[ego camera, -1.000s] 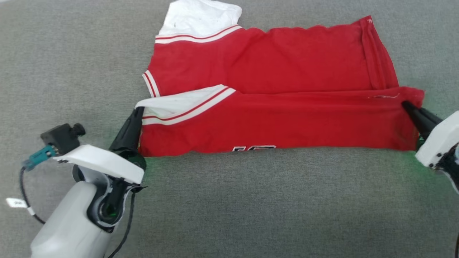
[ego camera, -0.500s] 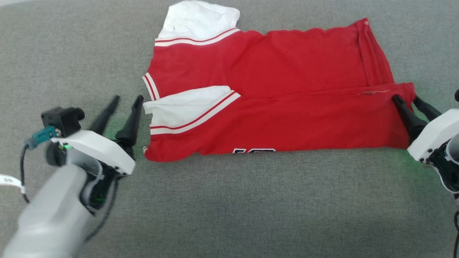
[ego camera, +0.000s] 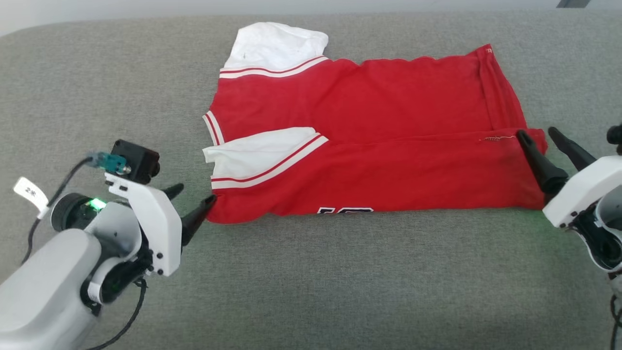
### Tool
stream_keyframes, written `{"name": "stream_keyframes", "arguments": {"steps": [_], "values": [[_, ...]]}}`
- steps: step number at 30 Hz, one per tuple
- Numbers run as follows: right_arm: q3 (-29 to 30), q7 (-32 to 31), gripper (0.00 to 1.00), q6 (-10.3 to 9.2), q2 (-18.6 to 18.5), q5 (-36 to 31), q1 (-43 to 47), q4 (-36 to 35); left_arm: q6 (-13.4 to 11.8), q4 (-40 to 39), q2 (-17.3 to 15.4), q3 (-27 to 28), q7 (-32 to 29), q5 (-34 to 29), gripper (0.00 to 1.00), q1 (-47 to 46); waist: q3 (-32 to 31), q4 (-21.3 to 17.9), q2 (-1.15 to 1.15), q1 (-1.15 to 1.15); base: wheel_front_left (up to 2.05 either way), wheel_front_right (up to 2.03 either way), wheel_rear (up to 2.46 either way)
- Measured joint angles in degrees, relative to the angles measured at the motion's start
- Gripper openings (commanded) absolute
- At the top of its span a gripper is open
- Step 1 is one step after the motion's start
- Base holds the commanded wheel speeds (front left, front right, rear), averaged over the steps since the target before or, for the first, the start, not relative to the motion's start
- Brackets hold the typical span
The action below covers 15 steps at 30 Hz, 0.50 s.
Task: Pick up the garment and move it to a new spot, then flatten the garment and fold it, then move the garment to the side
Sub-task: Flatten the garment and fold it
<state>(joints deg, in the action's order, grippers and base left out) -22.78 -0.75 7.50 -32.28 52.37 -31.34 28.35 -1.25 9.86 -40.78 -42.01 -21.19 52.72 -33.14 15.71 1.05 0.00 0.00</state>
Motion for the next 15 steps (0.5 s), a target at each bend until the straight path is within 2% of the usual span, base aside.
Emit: {"name": "stream_keyframes", "arguments": {"steps": [3, 5, 10, 15], "values": [[-0.2, 0.0, 1.0, 0.0, 0.48, 0.0, -0.07, -0.97, -3.78, -4.0, -1.19, 0.77, -5.69, 3.12, 1.0, 0.42, 0.42, -0.67, 0.0, 0.0, 0.0, 0.0, 0.0], [-0.37, -0.01, 1.0, 0.0, 0.57, 0.01, -0.1, -1.65, -4.8, -4.97, -1.7, 0.62, -8.13, 4.15, 1.0, 0.55, 0.89, -1.22, 0.0, 0.0, 0.0, 0.0, 0.0], [-0.47, -0.07, 1.0, 0.0, 0.78, 0.32, -0.7, -2.27, -4.99, -3.11, -1.04, 0.9, -10.95, 7.35, 1.0, 0.74, 2.29, -2.87, 0.0, 0.0, 0.0, 0.0, 0.0], [-0.86, -0.09, 1.0, 0.0, 0.62, 0.53, -0.95, -2.36, -3.03, 1.53, -0.07, 0.49, -13.74, 10.44, 1.0, 0.73, 3.2, -4.42, 0.0, 0.0, 0.0, 0.0, 0.0]]}}
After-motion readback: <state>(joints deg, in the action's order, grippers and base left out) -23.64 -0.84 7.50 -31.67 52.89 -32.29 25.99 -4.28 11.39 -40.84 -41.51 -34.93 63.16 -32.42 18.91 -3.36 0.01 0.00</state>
